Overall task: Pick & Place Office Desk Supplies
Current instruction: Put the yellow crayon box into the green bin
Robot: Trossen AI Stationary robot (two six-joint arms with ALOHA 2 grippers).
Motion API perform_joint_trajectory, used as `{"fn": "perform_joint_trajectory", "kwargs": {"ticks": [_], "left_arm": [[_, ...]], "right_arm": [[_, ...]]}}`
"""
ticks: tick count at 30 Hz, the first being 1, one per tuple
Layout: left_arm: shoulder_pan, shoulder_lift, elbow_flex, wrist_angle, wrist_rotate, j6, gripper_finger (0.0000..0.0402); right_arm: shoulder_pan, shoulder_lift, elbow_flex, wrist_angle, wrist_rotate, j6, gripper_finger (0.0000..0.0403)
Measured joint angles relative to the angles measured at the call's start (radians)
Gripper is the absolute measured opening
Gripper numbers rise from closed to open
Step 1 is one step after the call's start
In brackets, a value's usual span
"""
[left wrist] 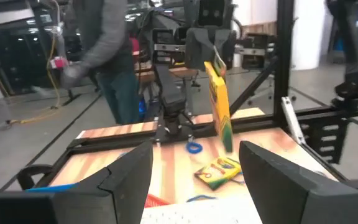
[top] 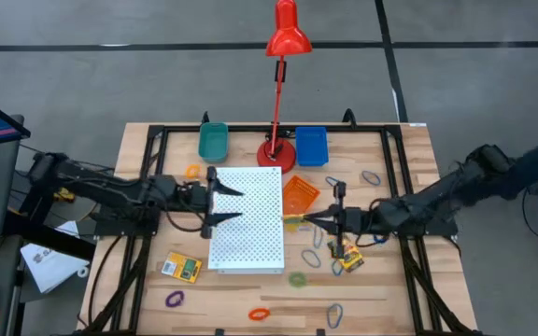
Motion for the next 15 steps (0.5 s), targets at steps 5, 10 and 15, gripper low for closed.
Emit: {"fn": "perform_joint_trajectory", "kwargs": {"ticks": [5, 10, 15], "left_arm": [[0.000, 0.067, 0.025, 0.073, 0.001, -0.011, 0.0235], [0.005, 0.074, 0.027, 0.093, 0.005, -0.066, 0.0235], [0.017, 0.073, 0.027, 0.108, 0.056, -0.119, 0.0235]], "right_arm": [[-0.047, 0.089, 0.093, 0.001, -0.048, -0.095, 0.0000], [-0.079, 0.163, 0.177, 0.000, -0.093, -0.185, 0.0000], [-0.116, 0.229, 0.249, 0.000, -0.119, -0.260, 0.0000]]}}
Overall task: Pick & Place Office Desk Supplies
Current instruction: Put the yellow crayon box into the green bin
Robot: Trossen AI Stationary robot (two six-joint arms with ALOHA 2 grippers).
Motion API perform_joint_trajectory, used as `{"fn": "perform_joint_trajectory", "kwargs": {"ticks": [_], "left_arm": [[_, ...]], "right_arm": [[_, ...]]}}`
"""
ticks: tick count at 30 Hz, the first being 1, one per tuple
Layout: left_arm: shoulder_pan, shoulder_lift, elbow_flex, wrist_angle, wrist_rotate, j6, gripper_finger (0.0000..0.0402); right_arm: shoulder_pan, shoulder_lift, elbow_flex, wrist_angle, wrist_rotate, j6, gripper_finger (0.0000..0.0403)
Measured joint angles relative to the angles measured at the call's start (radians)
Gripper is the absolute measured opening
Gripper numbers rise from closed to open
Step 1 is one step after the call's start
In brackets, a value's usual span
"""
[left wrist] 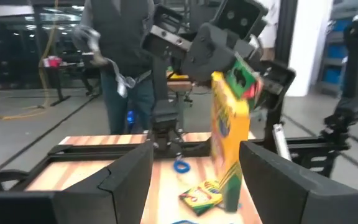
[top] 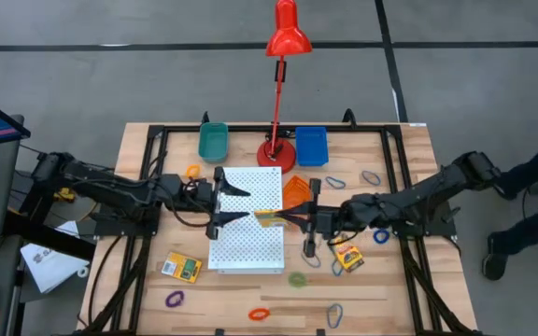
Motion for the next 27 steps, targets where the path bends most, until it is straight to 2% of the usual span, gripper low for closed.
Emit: {"fn": "perform_joint_trajectory", "kwargs": {"ticks": [8, 15, 19, 27], "left_arm": [[0.006, 0.000, 0.000, 0.003, 0.035, -0.024, 0.0235], [0.007, 0.000, 0.000, 0.007, 0.035, -0.030, 0.0226], [0.013, 0.000, 0.000, 0.032, 0.035, -0.054, 0.0195], [0.013, 0.000, 0.000, 0.032, 0.035, -0.061, 0.0102]], "right_arm": [[-0.055, 0.078, 0.061, 0.044, -0.058, -0.064, 0.0000], [-0.081, 0.079, 0.073, 0.056, -0.114, -0.074, 0.0000], [-0.079, 0.078, 0.073, 0.080, -0.116, -0.094, 0.0000], [-0.095, 0.079, 0.072, 0.094, -0.162, -0.095, 0.0000]]}}
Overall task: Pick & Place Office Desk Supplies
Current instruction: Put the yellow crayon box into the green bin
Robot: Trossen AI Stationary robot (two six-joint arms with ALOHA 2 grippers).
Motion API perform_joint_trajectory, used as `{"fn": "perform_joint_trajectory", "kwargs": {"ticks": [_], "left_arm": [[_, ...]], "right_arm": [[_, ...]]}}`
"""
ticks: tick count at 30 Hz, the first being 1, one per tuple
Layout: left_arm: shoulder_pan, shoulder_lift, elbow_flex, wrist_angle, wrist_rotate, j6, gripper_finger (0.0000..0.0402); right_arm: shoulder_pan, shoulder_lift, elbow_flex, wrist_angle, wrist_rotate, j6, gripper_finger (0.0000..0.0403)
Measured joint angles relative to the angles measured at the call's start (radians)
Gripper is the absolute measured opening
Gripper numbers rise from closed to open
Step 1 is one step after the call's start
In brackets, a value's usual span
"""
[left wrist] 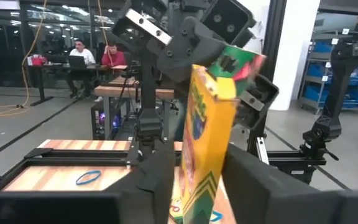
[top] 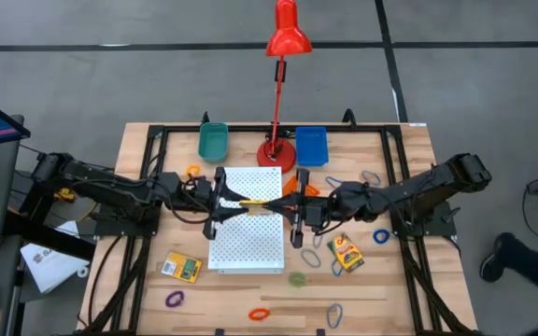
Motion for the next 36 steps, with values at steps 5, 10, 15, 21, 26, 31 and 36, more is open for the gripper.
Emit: {"fn": "perform_joint_trajectory", "kwargs": {"ticks": [5, 10, 15, 21, 26, 31, 36], "left_arm": [[0.000, 0.000, 0.000, 0.009, 0.032, 0.000, 0.0026], [0.000, 0.000, -0.001, 0.016, 0.050, 0.000, 0.0023], [0.005, -0.003, -0.001, -0.016, 0.014, 0.000, 0.0022], [0.031, -0.089, -0.001, -0.231, -0.219, 0.008, 0.0022], [0.035, -0.219, -0.001, -0.473, -0.507, 0.019, 0.0022], [0.090, -0.350, 0.031, -0.768, -0.719, 0.043, 0.0022], [0.291, -0.320, 0.202, -1.055, -0.616, 0.063, 0.0022]], "right_arm": [[-0.007, 0.000, 0.000, 0.007, -0.019, 0.003, 0.0000], [-0.011, 0.000, 0.000, 0.008, -0.034, 0.006, 0.0000], [-0.004, -0.001, 0.000, 0.004, -0.048, -0.039, 0.0022], [0.027, -0.061, -0.001, -0.056, 0.079, -0.049, 0.0092], [0.053, -0.138, -0.001, -0.204, 0.107, 0.052, 0.0143], [0.076, -0.199, -0.001, -0.356, 0.107, 0.170, 0.0173], [0.083, -0.229, -0.001, -0.437, 0.107, 0.219, 0.0179]]}}
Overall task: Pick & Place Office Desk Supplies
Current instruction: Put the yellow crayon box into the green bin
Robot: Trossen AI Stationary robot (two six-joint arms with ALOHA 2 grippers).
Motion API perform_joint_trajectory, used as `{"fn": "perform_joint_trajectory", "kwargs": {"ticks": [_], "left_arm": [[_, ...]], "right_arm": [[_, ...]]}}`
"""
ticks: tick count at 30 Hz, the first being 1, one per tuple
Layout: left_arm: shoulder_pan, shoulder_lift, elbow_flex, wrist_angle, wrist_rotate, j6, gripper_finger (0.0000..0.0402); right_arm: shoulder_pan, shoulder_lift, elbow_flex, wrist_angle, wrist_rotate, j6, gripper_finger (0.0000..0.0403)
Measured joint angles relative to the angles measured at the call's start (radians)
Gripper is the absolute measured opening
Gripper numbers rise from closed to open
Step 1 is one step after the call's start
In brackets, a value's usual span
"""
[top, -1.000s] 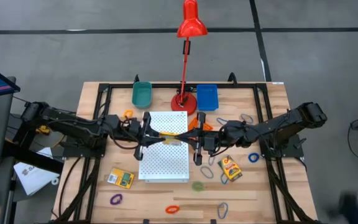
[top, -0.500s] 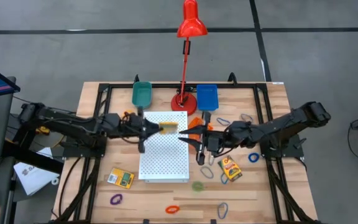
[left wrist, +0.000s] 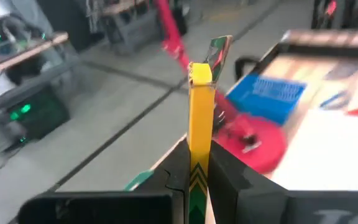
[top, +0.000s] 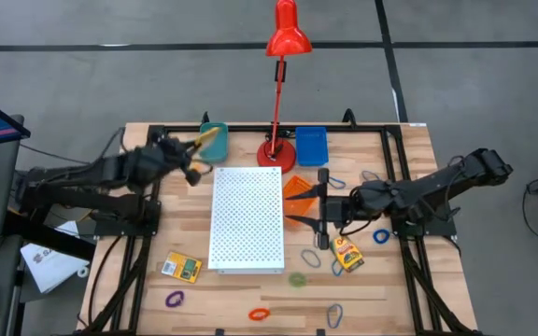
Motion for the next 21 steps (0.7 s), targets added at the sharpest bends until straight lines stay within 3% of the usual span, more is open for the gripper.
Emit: {"fn": "perform_joint_trajectory", "kwargs": {"ticks": [6, 13, 21], "left_arm": [[0.327, 0.270, 0.256, -0.266, 0.240, 0.016, 0.0022], [0.693, 0.569, 0.444, -0.356, 0.601, -0.080, 0.0022], [0.909, 0.717, 0.465, -0.374, 0.731, -0.183, 0.0022]], "right_arm": [[0.000, -0.003, 0.000, -0.031, 0.000, 0.042, 0.0174], [-0.005, -0.001, 0.000, -0.052, 0.008, 0.140, 0.0170], [-0.008, -0.001, 0.000, -0.090, 0.031, 0.246, 0.0170]]}}
